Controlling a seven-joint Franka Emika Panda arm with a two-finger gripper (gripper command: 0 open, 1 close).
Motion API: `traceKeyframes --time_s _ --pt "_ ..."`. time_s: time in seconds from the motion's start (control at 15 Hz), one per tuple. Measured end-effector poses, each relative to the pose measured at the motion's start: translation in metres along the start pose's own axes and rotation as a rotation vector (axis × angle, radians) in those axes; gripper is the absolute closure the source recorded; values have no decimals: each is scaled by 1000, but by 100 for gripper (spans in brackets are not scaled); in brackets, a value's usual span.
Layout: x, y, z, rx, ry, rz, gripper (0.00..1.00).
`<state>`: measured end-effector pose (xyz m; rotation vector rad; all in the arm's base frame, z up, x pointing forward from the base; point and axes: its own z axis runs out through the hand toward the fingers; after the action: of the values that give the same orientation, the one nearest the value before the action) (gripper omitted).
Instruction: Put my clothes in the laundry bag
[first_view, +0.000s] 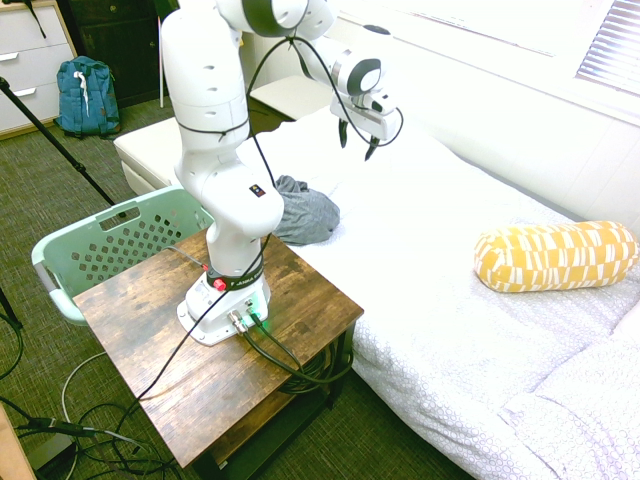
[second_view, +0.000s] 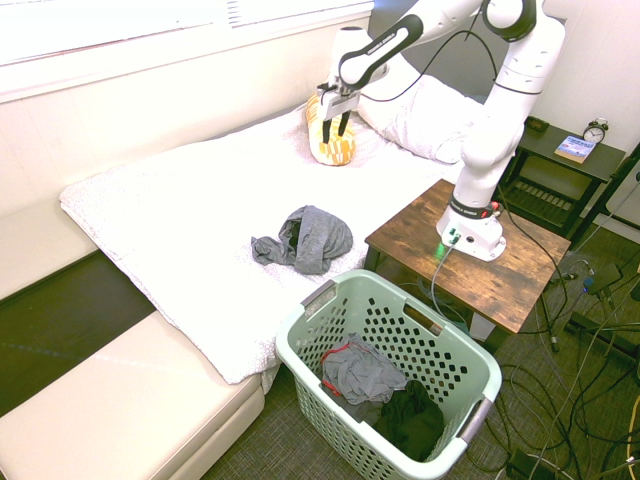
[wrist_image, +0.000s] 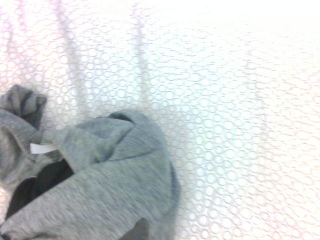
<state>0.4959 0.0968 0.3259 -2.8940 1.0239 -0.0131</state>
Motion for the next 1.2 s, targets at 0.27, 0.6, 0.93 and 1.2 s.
traceKeyframes --time_s 0.27,0.6,0.93,1.2 --pt "-3 -56 104 -62 -104 -49 0" --pt "-8 -102 246 -166 -231 -59 0" --pt "-13 -122 281 -391 -408 27 0" --pt "-32 -118 288 -473 -504 14 0"
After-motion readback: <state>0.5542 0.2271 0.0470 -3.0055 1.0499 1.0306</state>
